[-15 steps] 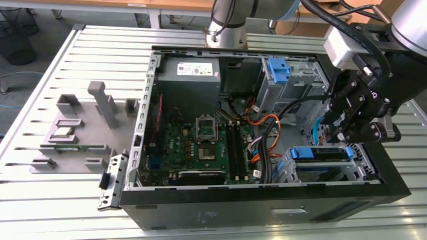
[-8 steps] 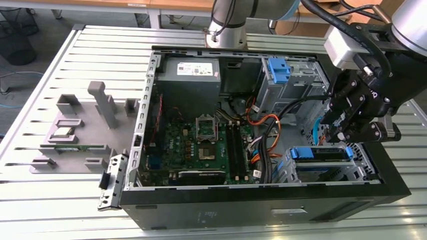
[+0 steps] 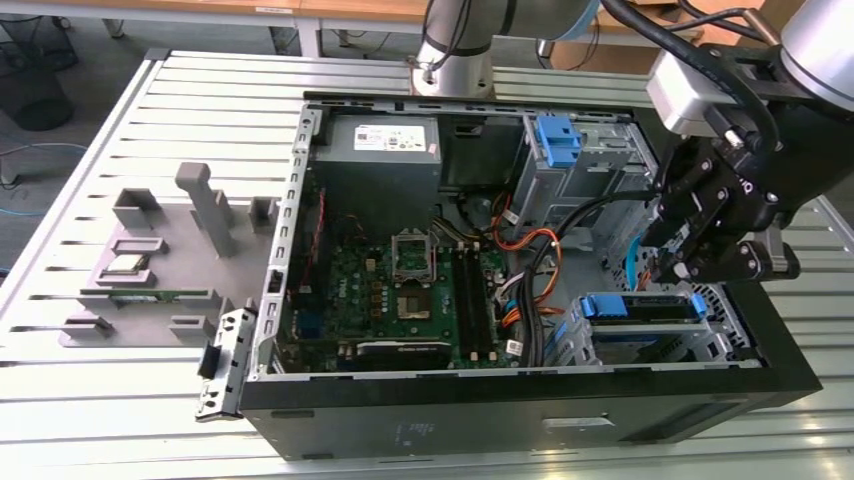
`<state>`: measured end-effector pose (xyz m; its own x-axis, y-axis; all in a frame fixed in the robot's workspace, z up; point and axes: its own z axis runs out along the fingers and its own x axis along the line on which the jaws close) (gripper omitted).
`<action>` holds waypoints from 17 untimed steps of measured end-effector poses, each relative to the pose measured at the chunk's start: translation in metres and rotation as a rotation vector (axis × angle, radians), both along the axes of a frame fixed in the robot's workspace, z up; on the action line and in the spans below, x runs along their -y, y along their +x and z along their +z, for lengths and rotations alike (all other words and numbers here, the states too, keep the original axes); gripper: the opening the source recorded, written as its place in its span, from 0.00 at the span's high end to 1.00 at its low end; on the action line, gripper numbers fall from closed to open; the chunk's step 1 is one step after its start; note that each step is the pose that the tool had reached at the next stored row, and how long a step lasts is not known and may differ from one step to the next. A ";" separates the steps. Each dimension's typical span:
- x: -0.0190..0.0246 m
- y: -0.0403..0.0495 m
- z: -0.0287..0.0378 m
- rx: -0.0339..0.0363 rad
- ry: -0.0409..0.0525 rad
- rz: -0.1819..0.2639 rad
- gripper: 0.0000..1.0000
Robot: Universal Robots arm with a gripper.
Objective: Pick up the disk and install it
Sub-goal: 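Insert the first disk wire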
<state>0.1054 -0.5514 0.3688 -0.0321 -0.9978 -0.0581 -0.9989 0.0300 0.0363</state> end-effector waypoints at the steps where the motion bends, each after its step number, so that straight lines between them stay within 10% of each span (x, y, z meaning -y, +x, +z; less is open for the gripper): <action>1: -0.0005 0.0000 -0.0001 0.0000 0.0001 0.000 0.58; 17: -0.0085 0.0040 -0.0018 0.0000 0.0001 0.000 0.58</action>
